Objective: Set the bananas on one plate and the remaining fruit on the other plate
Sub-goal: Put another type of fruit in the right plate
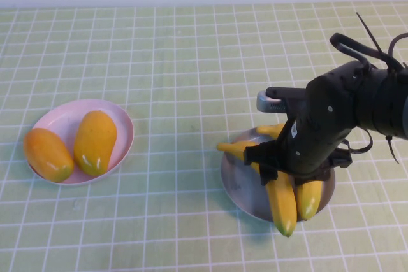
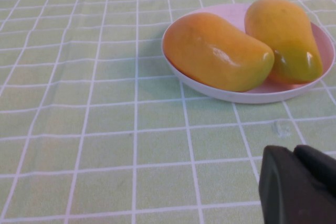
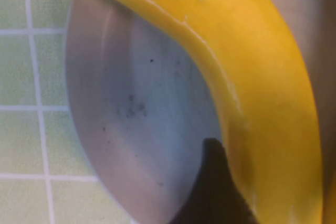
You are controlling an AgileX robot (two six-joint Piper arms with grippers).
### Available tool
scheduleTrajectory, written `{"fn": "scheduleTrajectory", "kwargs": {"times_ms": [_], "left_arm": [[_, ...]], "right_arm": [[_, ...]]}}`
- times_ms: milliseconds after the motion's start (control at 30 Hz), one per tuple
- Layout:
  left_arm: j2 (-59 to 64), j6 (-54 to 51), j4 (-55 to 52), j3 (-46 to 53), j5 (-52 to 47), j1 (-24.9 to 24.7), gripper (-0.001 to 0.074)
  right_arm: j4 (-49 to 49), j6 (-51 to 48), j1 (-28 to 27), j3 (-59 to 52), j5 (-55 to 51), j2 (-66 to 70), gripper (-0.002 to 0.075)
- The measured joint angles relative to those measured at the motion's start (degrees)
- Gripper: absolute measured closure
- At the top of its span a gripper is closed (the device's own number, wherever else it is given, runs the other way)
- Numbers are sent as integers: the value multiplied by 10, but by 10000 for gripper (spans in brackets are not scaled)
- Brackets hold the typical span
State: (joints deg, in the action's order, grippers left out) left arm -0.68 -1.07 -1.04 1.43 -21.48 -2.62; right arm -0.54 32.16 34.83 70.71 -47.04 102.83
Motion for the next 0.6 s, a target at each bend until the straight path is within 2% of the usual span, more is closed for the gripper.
{"fn": "scheduleTrajectory", "kwargs": {"times_ms": [167, 300, 433, 500, 600], "left_arm": [[0, 0, 0, 0, 0, 0, 731], [0, 0, 0, 0, 0, 0, 731], [0, 0, 0, 0, 0, 0, 731], [0, 0, 0, 0, 0, 0, 731], [0, 0, 0, 0, 0, 0, 731]], "right_arm": [[0, 2, 3, 0, 0, -11, 263], [8, 4, 20, -1, -7, -58, 302], [34, -10, 48, -1, -50, -127, 500], [50, -18, 65, -1, -84, -163, 627], [82, -22, 88, -1, -133, -209, 706]]}}
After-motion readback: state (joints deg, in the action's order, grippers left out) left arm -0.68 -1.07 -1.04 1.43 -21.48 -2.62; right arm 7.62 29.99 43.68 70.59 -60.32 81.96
